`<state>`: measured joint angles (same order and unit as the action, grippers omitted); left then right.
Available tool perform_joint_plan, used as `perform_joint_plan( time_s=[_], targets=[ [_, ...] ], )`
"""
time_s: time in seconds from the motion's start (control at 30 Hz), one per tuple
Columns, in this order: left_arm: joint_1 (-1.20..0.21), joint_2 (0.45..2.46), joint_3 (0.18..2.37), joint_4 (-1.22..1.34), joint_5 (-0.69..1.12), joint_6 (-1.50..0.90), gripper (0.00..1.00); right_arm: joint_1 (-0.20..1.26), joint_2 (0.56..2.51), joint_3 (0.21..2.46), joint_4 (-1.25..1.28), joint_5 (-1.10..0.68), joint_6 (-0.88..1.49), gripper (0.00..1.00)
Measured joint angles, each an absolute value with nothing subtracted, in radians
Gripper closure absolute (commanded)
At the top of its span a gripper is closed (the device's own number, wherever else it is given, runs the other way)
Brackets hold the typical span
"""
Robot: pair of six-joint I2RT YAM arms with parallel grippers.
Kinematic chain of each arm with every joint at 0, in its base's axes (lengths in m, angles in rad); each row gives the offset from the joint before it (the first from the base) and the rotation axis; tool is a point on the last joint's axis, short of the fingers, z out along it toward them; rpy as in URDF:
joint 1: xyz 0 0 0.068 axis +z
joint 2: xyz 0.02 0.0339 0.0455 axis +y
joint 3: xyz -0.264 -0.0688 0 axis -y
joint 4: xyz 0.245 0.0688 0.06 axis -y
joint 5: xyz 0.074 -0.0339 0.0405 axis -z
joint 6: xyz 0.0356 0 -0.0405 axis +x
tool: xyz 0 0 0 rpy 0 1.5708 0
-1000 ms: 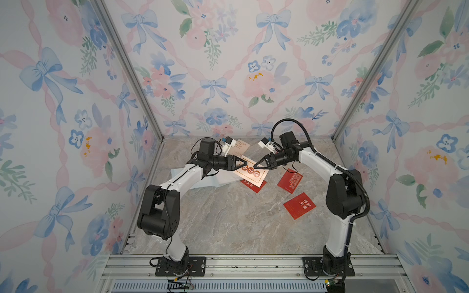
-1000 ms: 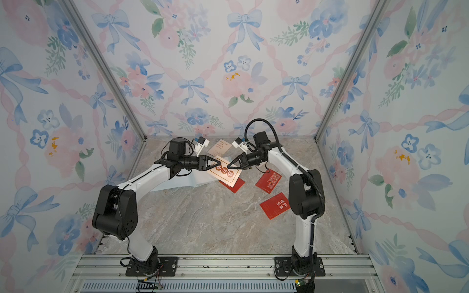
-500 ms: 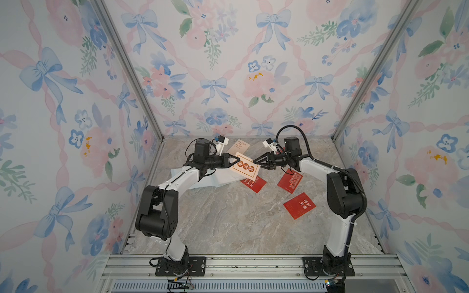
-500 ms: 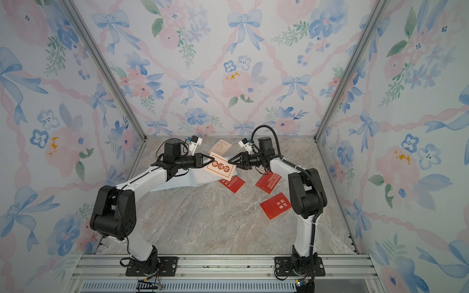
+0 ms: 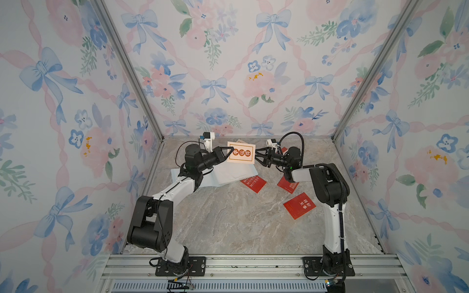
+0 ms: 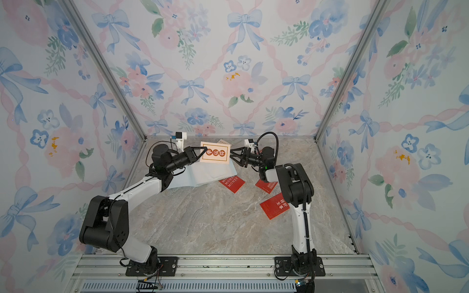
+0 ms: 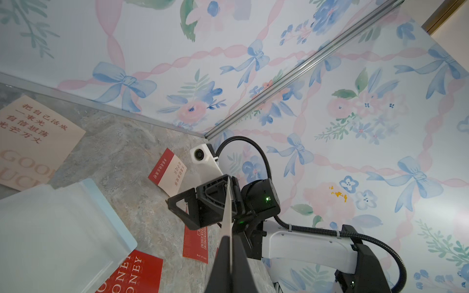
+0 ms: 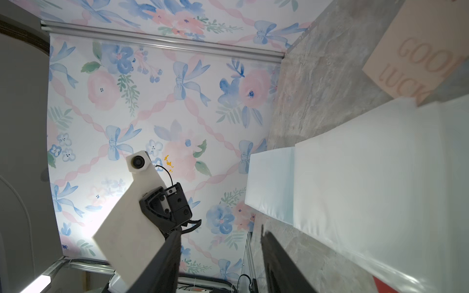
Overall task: Place the photos into the photo albums
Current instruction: Pick up the photo at the center of the board, then insert the photo into the photo album.
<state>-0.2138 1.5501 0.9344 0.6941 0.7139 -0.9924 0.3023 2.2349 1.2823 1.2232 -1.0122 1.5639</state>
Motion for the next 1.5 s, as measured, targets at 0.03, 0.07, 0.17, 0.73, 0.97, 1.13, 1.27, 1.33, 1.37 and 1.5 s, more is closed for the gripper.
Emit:
perform_joint_plan(
  time_s=[0.03,0.07,0.17,0.73,0.97,1.13,1.27,1.33,1.37,1.5],
  targets=[
    [-0.214,1.549,0.934,0.711,0.707,-1.007,1.0,0.307,2.226,1.282,1.224,-1.012,1.563,0.47],
    [-0.214,1.549,0.934,0.72,0.702,-1.018,1.0,0.31,2.217,1.282,1.224,-1.01,1.563,0.48],
    [-0.21,1.549,0.933,0.749,0.68,-1.053,1.0,0.309,2.191,1.282,1.233,-0.992,1.56,0.48],
    [-0.209,1.545,0.907,0.823,0.651,-1.142,1.0,0.364,2.143,1.354,1.211,-0.976,1.513,0.6],
    [-0.2,1.565,0.907,0.824,0.651,-1.15,1.0,0.382,2.12,1.356,1.08,-0.997,1.404,0.96],
    [-0.18,1.576,0.896,0.822,0.653,-1.154,0.79,0.383,2.061,1.358,0.922,-1.0,1.285,1.0],
    [-0.125,1.575,0.835,0.834,0.653,-1.157,0.58,0.397,2.025,1.434,0.588,-0.981,1.041,1.0],
    [-0.073,1.571,0.781,0.837,0.652,-1.16,0.56,0.412,2.024,1.533,0.32,-0.93,0.854,1.0],
    [-0.046,1.568,0.755,0.835,0.651,-1.16,0.56,0.422,2.025,1.583,0.205,-0.906,0.778,1.0],
    [0.076,1.551,0.622,0.823,0.653,-1.147,0.56,0.477,2.067,1.777,-0.096,-0.852,0.559,1.0]
  ],
)
